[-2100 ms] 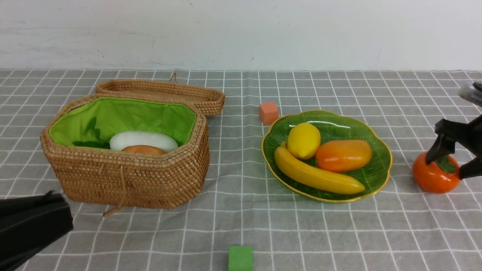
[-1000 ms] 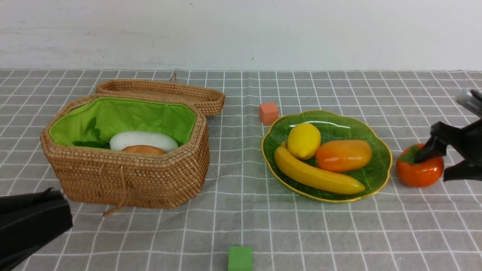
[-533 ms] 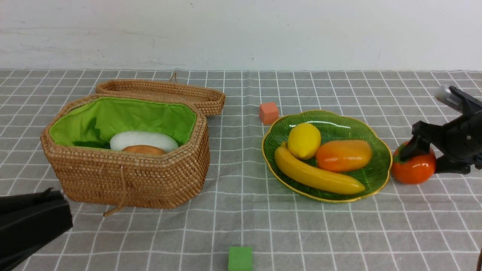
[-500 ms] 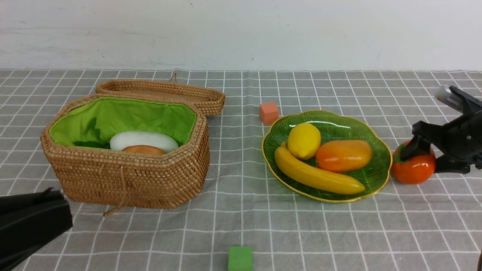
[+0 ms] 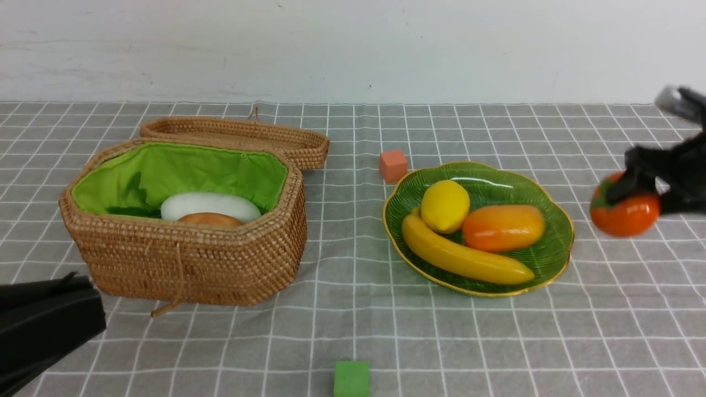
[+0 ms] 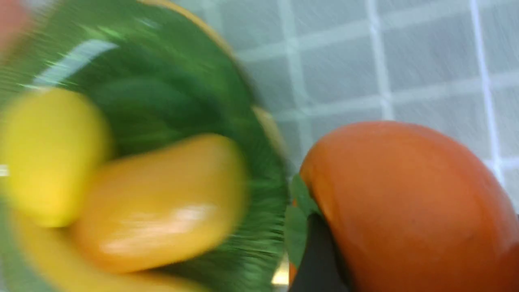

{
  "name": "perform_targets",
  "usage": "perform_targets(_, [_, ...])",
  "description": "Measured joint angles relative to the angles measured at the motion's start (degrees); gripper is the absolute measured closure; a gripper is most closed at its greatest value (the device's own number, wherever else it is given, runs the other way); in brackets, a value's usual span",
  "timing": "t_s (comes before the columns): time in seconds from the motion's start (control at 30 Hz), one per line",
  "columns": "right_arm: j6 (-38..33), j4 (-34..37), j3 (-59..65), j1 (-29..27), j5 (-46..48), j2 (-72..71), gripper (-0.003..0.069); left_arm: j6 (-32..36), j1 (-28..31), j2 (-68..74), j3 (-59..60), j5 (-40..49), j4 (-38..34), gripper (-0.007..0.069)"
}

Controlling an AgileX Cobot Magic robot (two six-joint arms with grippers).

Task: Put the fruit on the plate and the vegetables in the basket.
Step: Grab a tomato with your right arm and place it on the plate on the right.

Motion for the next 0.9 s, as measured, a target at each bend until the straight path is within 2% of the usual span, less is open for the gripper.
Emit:
perform_targets(0.13, [-4.2, 3.0, -2.6, 6.0, -2.3, 0.3, 0.0165, -2.5, 0.0, 1.9, 0.0, -1.4, 1.4, 0.0589])
perform_targets(0.23, [-6.0, 4.5, -4.2, 12.4, -8.6, 4.1, 0.0165, -5.0, 0.0, 4.3, 0.0, -1.8, 2.2, 0.0589])
perform_targets(0.33, [-7.5, 4.3, -5.4, 15.6, -14.2, 8.7, 0.0165, -5.8, 0.0, 5.9, 0.0, -2.0, 2.4, 0.0589])
perform_targets(0.53, [-11.4, 3.6, -6.1, 17.0, -17.6, 11.2, 0.0146, -5.9, 0.0, 6.2, 0.0, -3.8, 2.5, 0.0589])
perform_targets(0.57, [-11.7, 3.6, -6.2, 17.0, -18.1, 11.2, 0.0121, -5.9, 0.0, 6.2, 0.0, -4.1, 2.5, 0.0589])
perform_targets(0.6, [-11.9, 3.6, -6.4, 17.0, -18.9, 11.1, 0.0049, -5.9, 0.0, 6.2, 0.0, -4.3, 2.5, 0.0589])
perform_targets(0.63, [-11.9, 3.2, -6.4, 16.9, -18.9, 10.9, 0.0011, -5.9, 0.0, 6.2, 0.0, -4.3, 2.5, 0.0589])
perform_targets(0.7, [-11.9, 2.4, -6.4, 16.9, -18.1, 10.5, -0.0017, -5.9, 0.0, 6.2, 0.0, -4.4, 2.5, 0.0589])
perform_targets(0.83, [-10.7, -0.2, -6.4, 16.9, -14.9, 8.6, -0.0008, -5.9, 0.0, 6.2, 0.0, -4.4, 2.5, 0.0589])
perform_targets(0.9, [-7.8, -3.8, -6.4, 16.9, -10.1, 4.7, 0.0034, -6.0, 0.0, 6.2, 0.0, -4.4, 2.5, 0.0589])
